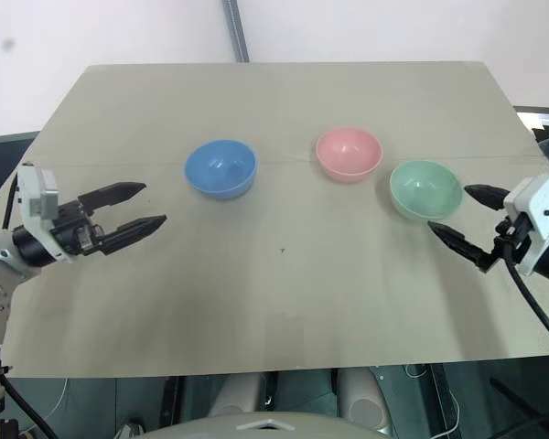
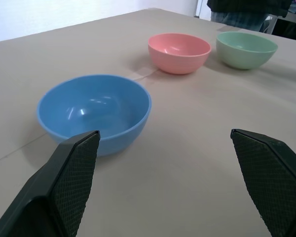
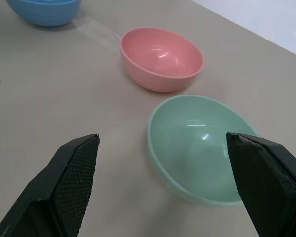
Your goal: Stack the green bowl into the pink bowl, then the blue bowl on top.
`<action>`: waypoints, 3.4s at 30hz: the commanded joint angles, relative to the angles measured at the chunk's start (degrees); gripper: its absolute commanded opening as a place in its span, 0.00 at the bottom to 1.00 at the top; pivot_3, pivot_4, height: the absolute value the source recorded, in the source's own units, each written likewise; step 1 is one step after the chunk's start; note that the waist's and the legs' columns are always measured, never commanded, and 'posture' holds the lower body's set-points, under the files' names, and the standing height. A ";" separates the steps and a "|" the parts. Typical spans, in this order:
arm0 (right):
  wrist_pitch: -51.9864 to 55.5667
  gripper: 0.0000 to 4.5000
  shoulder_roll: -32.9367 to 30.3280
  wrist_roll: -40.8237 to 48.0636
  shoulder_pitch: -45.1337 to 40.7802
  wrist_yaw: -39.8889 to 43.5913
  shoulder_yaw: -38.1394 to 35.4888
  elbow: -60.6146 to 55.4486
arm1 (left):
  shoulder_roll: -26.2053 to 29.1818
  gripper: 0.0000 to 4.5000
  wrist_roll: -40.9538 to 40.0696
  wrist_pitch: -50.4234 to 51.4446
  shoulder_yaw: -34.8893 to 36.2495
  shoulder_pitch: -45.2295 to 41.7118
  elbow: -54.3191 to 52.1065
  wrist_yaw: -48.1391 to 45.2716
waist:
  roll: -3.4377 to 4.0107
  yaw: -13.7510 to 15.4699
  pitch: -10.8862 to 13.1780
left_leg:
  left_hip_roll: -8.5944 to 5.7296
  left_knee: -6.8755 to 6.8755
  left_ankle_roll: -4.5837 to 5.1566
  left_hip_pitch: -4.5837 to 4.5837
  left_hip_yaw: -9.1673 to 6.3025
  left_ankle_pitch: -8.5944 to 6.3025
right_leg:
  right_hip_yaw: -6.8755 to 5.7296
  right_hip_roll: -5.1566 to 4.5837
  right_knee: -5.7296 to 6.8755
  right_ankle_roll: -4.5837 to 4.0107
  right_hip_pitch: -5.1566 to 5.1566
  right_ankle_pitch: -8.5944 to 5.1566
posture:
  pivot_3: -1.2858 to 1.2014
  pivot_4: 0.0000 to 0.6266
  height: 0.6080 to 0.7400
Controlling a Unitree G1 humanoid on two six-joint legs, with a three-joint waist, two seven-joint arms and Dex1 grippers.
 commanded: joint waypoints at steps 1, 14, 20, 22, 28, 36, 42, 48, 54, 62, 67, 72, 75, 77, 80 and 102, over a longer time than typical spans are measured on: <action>-1.38 1.00 1.10 -2.22 -2.95 -4.16 2.67 -2.33 | -0.76 1.00 -1.41 0.71 -0.52 -0.75 -3.70 1.52 | 0.00 -0.03 0.00 | 0.01 0.00 0.00 0.00 0.00 0.00 | 0.00 0.00 0.00 0.00 0.00 0.00 | 0.52 0.24 1.00; 16.21 1.00 4.47 -13.89 -32.66 -14.48 36.61 4.63 | -4.91 1.00 -4.36 4.19 -5.91 1.09 -15.69 6.37 | 0.01 -0.07 0.00 | 0.02 0.03 -0.10 -0.11 -0.25 0.06 | 0.07 0.02 0.04 0.00 -0.21 0.00 | 0.52 0.24 1.00; 8.07 1.00 10.73 -24.20 -46.19 -12.70 47.65 24.79 | -5.03 1.00 -5.42 4.93 -5.94 2.45 -17.76 6.72 | 0.01 -0.35 0.01 | -0.06 0.06 -0.19 -0.22 -0.25 0.11 | 0.05 -0.05 0.02 0.00 -0.29 0.00 | 0.52 0.24 1.00; 4.00 1.00 12.76 -26.24 -49.10 -11.10 49.20 30.23 | -5.37 1.00 -6.18 5.51 -5.50 3.35 -19.03 7.68 | 0.01 -0.34 0.01 | -0.05 0.05 -0.20 -0.23 -0.27 0.11 | 0.03 0.00 0.03 0.00 -0.32 0.00 | 0.52 0.24 1.00; -4.67 1.00 16.43 -31.72 -54.33 -7.46 51.85 42.41 | -5.49 1.00 -7.45 5.85 -3.29 7.18 -22.05 9.50 | 0.02 -0.35 0.01 | -0.01 0.01 -0.24 -0.26 -0.25 0.14 | 0.06 -0.04 -0.02 -0.01 -0.36 0.00 | 0.52 0.24 1.00; -10.27 0.42 18.01 -34.92 -55.92 -1.49 52.02 46.39 | -5.88 1.00 -8.04 5.15 -1.86 10.24 -24.17 10.99 | 0.02 -0.33 0.01 | -0.02 0.02 -0.24 -0.25 -0.27 0.14 | 0.04 -0.04 0.03 0.00 -0.35 0.00 | 0.52 0.24 1.00; -16.13 0.01 17.77 -36.99 -55.91 1.29 51.27 42.09 | -6.16 1.00 -7.97 4.40 -1.49 11.29 -23.52 11.37 | 0.03 -0.34 0.02 | -0.02 0.02 -0.24 -0.25 -0.26 0.14 | 0.05 -0.04 0.03 0.00 -0.36 0.00 | 0.52 0.24 1.00; -18.03 0.01 17.27 -27.95 -51.13 9.25 47.43 26.32 | -5.63 1.00 -7.36 2.50 -0.64 11.43 -18.82 8.38 | 0.06 -0.38 0.04 | 0.02 -0.02 -0.24 -0.27 -0.31 0.13 | 0.01 -0.02 0.00 -0.01 -0.38 0.00 | 0.52 0.24 1.00; -10.02 0.01 12.09 -15.92 -39.70 19.19 47.24 7.50 | -3.22 1.00 -7.88 -0.18 1.85 14.24 -11.02 -3.07 | 0.06 -0.06 0.04 | -0.02 -0.02 -0.18 -0.32 -0.36 0.10 | -0.07 -0.12 -0.06 -0.01 -0.34 0.00 | 0.52 0.24 1.00; -9.12 0.01 15.47 -18.05 -37.67 17.93 53.10 4.63 | -1.18 1.00 -6.34 -2.71 1.40 12.22 -4.68 -10.46 | 0.07 -0.32 0.04 | 0.00 0.00 -0.03 -0.02 -0.40 0.02 | -0.10 0.05 0.13 -0.01 -0.20 0.01 | 0.52 0.24 1.00; -12.75 0.01 18.92 -22.17 -39.03 17.49 56.61 9.84 | -1.06 1.00 -5.92 -2.82 1.38 11.73 -4.46 -11.49 | 0.05 -0.27 0.03 | 0.00 -0.01 -0.17 -0.12 -0.41 0.09 | -0.11 -0.04 -0.01 -0.01 -0.22 0.00 | 0.52 0.24 1.00; -16.85 0.01 19.46 -26.32 -39.26 18.53 59.10 14.20 | -1.11 1.00 -5.65 -2.82 2.02 12.44 -5.80 -10.93 | 0.05 -0.26 0.03 | 0.01 -0.02 -0.20 -0.15 -0.44 0.11 | -0.11 -0.04 -0.02 -0.01 -0.27 0.00 | 0.52 0.24 1.00; -18.87 0.01 18.46 -28.01 -38.84 19.61 59.67 16.23 | -1.13 1.00 -5.92 -2.70 2.60 12.94 -6.55 -10.59 | 0.05 -0.26 0.03 | 0.00 -0.01 -0.18 -0.15 -0.43 0.10 | -0.11 -0.05 -0.01 -0.01 -0.27 0.00 | 0.52 0.24 1.00; -19.75 0.01 17.88 -28.35 -38.66 20.35 59.68 17.07 | -1.30 1.00 -6.00 -2.67 2.75 13.20 -7.04 -10.15 | 0.04 -0.25 0.03 | 0.01 -0.01 -0.18 -0.15 -0.44 0.10 | -0.11 -0.05 0.00 -0.01 -0.26 0.00 | 0.52 0.24 1.00; -20.60 0.29 17.43 -28.40 -38.39 21.37 59.69 17.35 | -1.78 1.00 -5.86 -2.84 2.51 13.25 -7.64 -9.30 | 0.04 -0.25 0.03 | 0.01 -0.01 -0.17 -0.15 -0.44 0.09 | -0.12 -0.05 0.00 -0.01 -0.25 0.00 | 0.52 0.24 1.00; 19.12 0.65 4.71 -20.83 -26.73 -6.26 27.70 0.25 | -3.55 1.00 -6.42 -0.28 -9.41 -1.20 -8.28 -8.98 | 0.04 -0.18 0.03 | -0.13 -0.02 -0.05 -0.25 -0.43 0.03 | -0.12 -0.02 -0.02 -0.01 -0.27 0.00 | 0.52 0.24 1.00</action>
